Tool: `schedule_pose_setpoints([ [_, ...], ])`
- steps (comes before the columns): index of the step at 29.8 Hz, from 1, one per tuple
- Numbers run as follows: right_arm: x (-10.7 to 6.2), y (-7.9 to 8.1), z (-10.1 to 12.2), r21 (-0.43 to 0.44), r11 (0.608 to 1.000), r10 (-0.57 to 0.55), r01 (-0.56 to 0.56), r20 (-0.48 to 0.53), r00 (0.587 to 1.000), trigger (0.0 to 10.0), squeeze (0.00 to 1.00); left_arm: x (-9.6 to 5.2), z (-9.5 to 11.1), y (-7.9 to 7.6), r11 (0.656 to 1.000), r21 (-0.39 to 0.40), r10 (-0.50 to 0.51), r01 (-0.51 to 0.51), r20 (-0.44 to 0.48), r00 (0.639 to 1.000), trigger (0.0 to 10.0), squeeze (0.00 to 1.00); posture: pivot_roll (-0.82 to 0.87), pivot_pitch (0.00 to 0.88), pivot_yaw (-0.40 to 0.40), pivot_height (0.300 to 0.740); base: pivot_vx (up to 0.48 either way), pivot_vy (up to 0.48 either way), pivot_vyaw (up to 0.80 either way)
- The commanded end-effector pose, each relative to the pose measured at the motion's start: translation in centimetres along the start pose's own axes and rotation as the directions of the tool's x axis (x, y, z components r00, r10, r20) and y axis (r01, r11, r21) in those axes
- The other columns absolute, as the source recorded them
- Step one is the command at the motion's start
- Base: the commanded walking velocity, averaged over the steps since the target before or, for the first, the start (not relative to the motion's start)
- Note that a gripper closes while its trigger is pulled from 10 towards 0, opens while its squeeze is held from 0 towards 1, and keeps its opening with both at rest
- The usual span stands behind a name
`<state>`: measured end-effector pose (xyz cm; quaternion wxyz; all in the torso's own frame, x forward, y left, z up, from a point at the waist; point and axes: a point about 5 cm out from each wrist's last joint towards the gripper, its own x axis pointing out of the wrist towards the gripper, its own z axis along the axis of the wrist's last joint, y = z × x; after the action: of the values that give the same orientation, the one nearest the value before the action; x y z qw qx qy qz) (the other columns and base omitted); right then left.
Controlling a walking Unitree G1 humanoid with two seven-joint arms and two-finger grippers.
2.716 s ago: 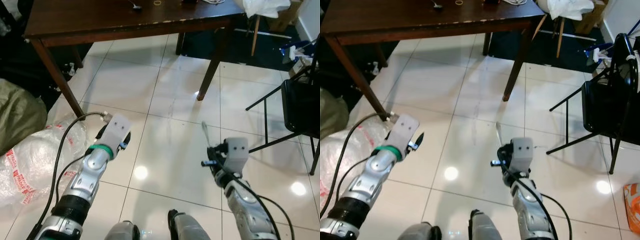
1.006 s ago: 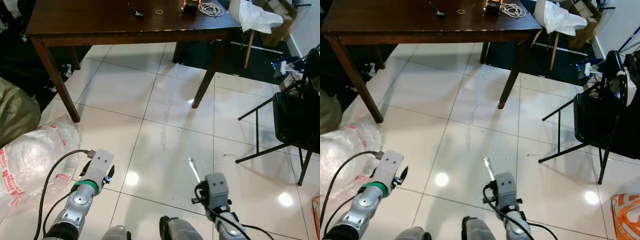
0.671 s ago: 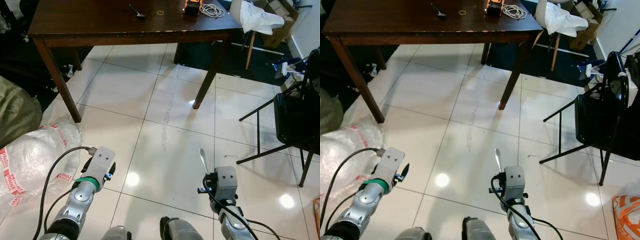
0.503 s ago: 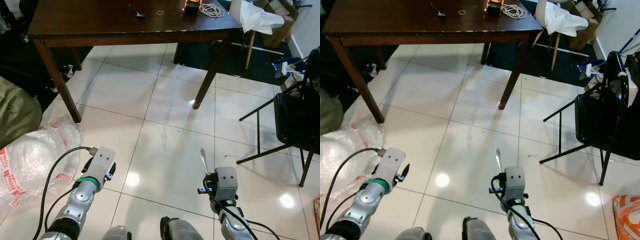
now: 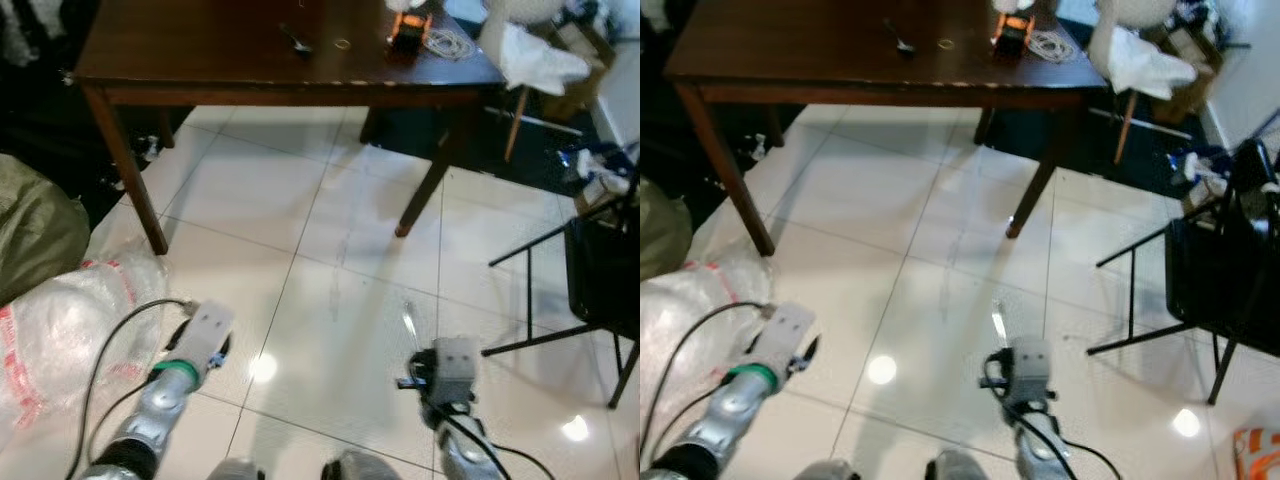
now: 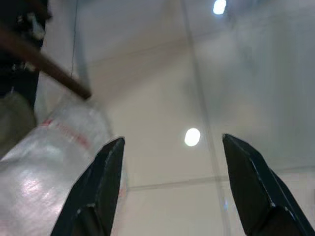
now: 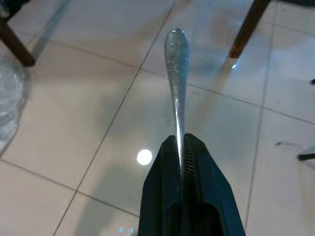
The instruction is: Setting the table
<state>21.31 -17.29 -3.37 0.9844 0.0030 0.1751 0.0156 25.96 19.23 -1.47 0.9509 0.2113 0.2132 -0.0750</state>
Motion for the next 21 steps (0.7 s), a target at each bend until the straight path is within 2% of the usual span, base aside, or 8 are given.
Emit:
schedule_pose_setpoints([
  [1, -0.40, -0.85, -0.50, -0.007, 1.000, -0.026, 0.026, -0.020, 0.999, 10.0, 0.00, 0.06, 0.13, -0.87, 1.000, -0.001, -0.024, 0.024, 0.006, 1.000, 10.0, 0.00, 0.04, 0.014, -0.007, 0.740, 0.368, 0.000, 0.00],
  [16, -0.63, -0.86, -0.90, -0.005, 0.999, -0.035, 0.035, -0.032, 0.999, 10.0, 0.00, 0.05, 0.13, -1.05, 0.999, 0.018, -0.040, 0.039, 0.015, 0.999, 10.0, 0.00, 0.04, 0.018, 0.002, 0.740, 0.335, 0.000, 0.00],
  [21, -0.60, -0.81, -0.91, -0.004, 0.999, -0.033, 0.033, -0.033, 0.999, 10.0, 0.00, 0.05, 0.13, -1.13, 0.999, 0.020, -0.043, 0.043, 0.017, 0.999, 10.0, 0.00, 0.04, 0.019, 0.002, 0.740, 0.297, -0.244, 0.00],
])
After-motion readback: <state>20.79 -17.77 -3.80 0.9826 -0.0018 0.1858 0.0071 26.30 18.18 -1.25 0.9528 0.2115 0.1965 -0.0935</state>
